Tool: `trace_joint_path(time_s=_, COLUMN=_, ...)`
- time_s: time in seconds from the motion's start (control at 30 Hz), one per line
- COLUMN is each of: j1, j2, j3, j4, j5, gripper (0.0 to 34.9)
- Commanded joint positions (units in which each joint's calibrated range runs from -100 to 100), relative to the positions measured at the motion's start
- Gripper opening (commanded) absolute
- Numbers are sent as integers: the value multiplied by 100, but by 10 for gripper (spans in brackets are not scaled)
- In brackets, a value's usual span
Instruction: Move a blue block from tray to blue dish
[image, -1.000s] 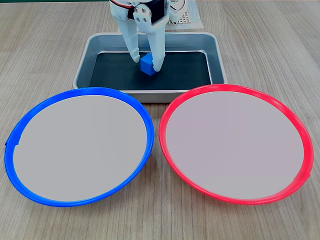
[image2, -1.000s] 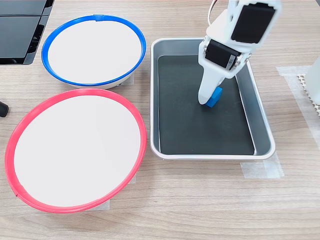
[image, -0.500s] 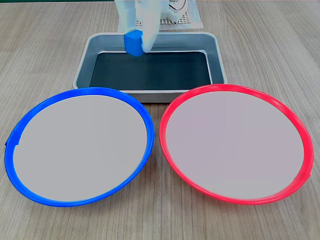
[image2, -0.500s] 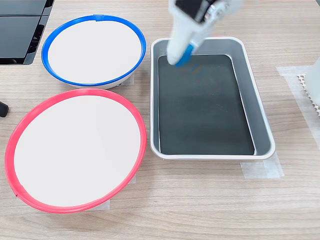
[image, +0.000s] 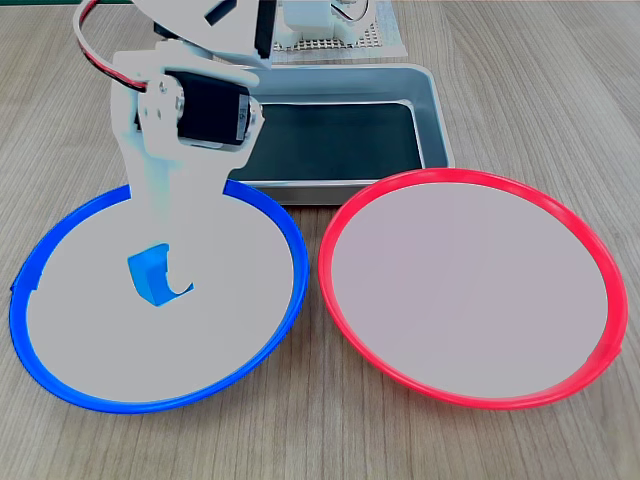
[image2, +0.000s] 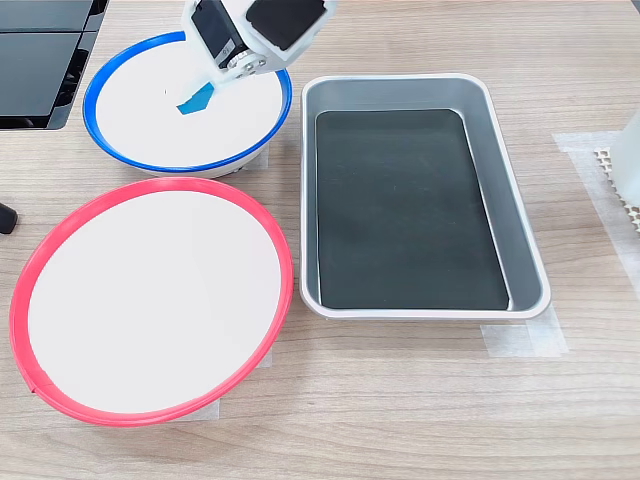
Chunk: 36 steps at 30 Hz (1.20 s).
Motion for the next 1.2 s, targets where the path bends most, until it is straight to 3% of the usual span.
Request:
trace_joint_path(time_s=0.0, j1=-17, j2=-217, j3=202, j4=-441, j5=10, gripper=238)
trace_joint_path(time_s=0.1, j1=-36, j2=-567, j3=548, j4=-705, j5=-68, gripper=234)
trace_joint_path(time_s=0.13, j1=-55, j2=-763, j3=748, j4=-837, j5=-127, gripper=212)
trace_joint_path(time_s=0.17, j1=-74, j2=-1027, j3=994, j4=-1019, j5=-254, gripper=162)
trace_joint_path(time_s=0.23, j1=-158, j2=-1871, j3=1731, j4=-1456, j5=-840, gripper=3)
trace_joint_path(time_s=0.33, j1=-281, j2=-3611, j3=3197, j4=-1415, j5=-2222, gripper=1)
trace_joint_path(time_s=0.5, j1=-620, j2=-6204, j3=5409, j4=-474, j5=-2960, gripper=1)
trace_joint_path(time_s=0.6, j1=-742, j2=-7535, j3=6365, j4=5, j5=-3111, gripper=0)
trace_joint_path(time_s=0.77, j1=-864, j2=-9948, j3=7594, j4=1540, j5=-3292, gripper=0)
trace_joint_path(time_s=0.9, j1=-723, j2=-10648, j3=8149, j4=1788, j5=-3282, gripper=0)
trace_joint_path(time_s=1.03, j1=-704, j2=-11262, j3=8149, j4=2514, j5=-3365, gripper=0)
trace_joint_path(time_s=1.17, j1=-629, j2=-11330, j3=8149, j4=2597, j5=-3404, gripper=2)
